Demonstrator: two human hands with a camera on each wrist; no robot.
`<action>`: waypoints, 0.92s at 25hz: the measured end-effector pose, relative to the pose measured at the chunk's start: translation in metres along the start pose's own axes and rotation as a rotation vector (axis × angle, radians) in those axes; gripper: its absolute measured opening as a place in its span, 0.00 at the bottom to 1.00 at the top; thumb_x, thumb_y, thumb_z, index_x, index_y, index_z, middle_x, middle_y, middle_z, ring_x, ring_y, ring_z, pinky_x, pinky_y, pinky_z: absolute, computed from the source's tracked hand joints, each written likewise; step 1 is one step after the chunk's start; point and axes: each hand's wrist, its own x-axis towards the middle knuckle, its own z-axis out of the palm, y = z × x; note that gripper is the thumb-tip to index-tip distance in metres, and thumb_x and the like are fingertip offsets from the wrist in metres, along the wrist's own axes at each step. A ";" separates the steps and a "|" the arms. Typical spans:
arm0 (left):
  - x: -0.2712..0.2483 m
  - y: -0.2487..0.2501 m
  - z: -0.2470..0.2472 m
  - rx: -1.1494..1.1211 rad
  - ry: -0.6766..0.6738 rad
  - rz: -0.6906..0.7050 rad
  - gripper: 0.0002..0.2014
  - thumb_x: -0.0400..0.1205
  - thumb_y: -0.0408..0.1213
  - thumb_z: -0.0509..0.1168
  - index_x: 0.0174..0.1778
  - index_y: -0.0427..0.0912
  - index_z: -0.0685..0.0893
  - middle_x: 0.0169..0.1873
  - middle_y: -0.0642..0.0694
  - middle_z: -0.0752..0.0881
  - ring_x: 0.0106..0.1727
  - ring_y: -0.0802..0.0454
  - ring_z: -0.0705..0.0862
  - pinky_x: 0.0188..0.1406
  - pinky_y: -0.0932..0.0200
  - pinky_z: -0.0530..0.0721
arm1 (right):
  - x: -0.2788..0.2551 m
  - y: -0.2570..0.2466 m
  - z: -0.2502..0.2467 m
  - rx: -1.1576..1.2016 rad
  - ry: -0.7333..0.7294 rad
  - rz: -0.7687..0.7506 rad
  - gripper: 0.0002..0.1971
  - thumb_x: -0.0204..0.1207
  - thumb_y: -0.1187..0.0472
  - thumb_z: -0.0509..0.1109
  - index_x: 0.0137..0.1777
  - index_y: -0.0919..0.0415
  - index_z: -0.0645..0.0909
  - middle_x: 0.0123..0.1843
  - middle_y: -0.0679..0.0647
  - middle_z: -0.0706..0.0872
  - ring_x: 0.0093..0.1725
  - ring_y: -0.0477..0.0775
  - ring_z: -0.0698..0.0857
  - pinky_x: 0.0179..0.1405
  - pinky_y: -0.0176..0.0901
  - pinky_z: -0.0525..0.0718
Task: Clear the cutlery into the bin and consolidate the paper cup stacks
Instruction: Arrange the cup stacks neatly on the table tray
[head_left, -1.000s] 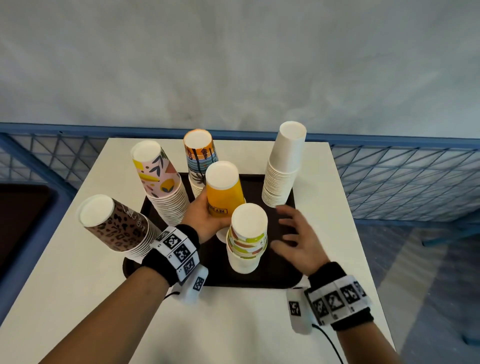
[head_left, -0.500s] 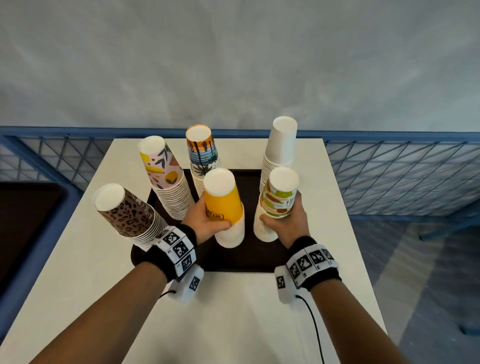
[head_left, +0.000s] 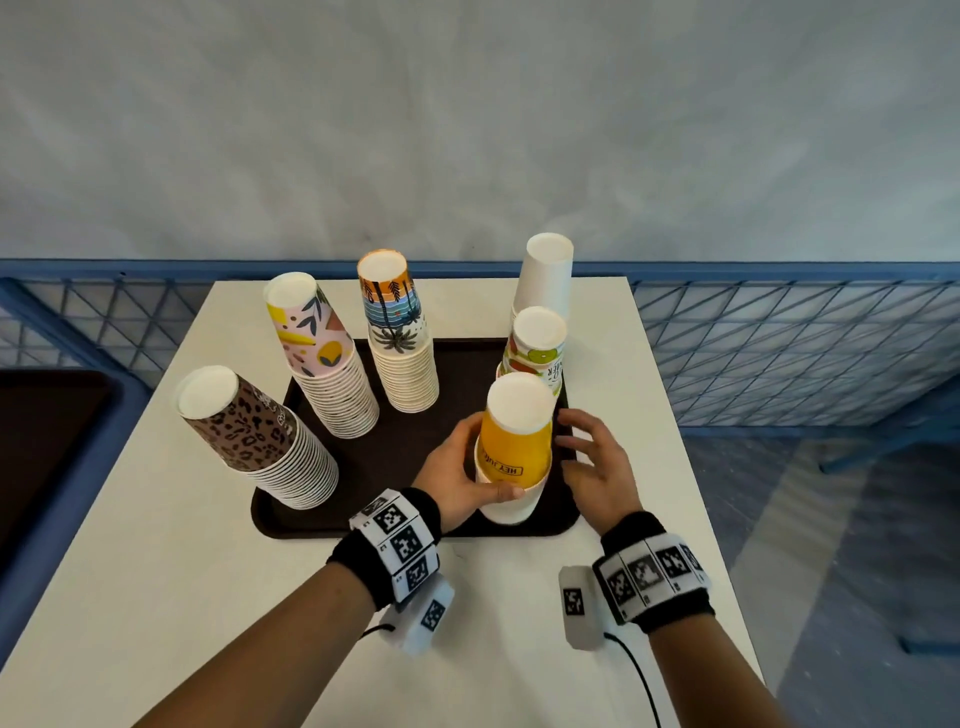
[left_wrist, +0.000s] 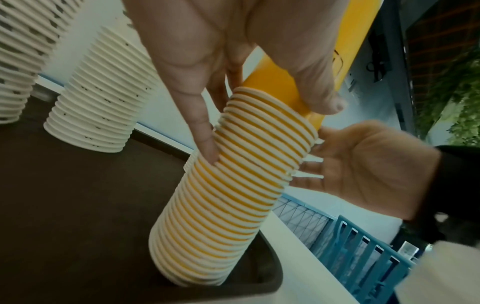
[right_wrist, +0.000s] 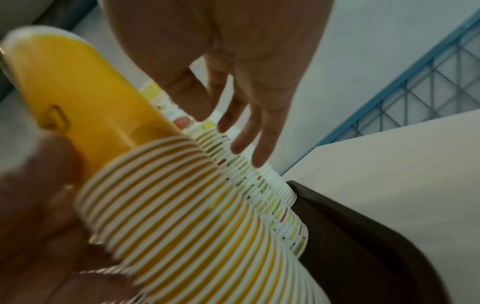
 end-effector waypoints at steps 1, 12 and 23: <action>0.000 -0.002 0.002 0.004 -0.012 0.002 0.44 0.65 0.35 0.78 0.75 0.50 0.62 0.66 0.52 0.77 0.69 0.54 0.75 0.69 0.54 0.76 | -0.008 -0.001 -0.001 -0.008 -0.071 -0.018 0.30 0.63 0.69 0.69 0.64 0.47 0.69 0.59 0.41 0.78 0.64 0.53 0.79 0.51 0.31 0.80; 0.029 0.024 -0.008 -0.185 0.326 -0.008 0.21 0.80 0.38 0.64 0.69 0.45 0.72 0.66 0.47 0.77 0.65 0.49 0.77 0.66 0.46 0.78 | -0.013 0.005 -0.011 -0.155 -0.113 -0.027 0.42 0.63 0.66 0.79 0.75 0.51 0.62 0.66 0.44 0.74 0.64 0.43 0.74 0.55 0.28 0.76; 0.095 0.037 -0.002 -0.063 -0.052 0.060 0.43 0.64 0.33 0.79 0.73 0.57 0.66 0.61 0.54 0.80 0.65 0.53 0.78 0.73 0.45 0.74 | 0.069 -0.005 -0.042 -0.011 0.211 -0.081 0.19 0.72 0.71 0.70 0.59 0.51 0.73 0.52 0.47 0.79 0.50 0.53 0.80 0.37 0.25 0.82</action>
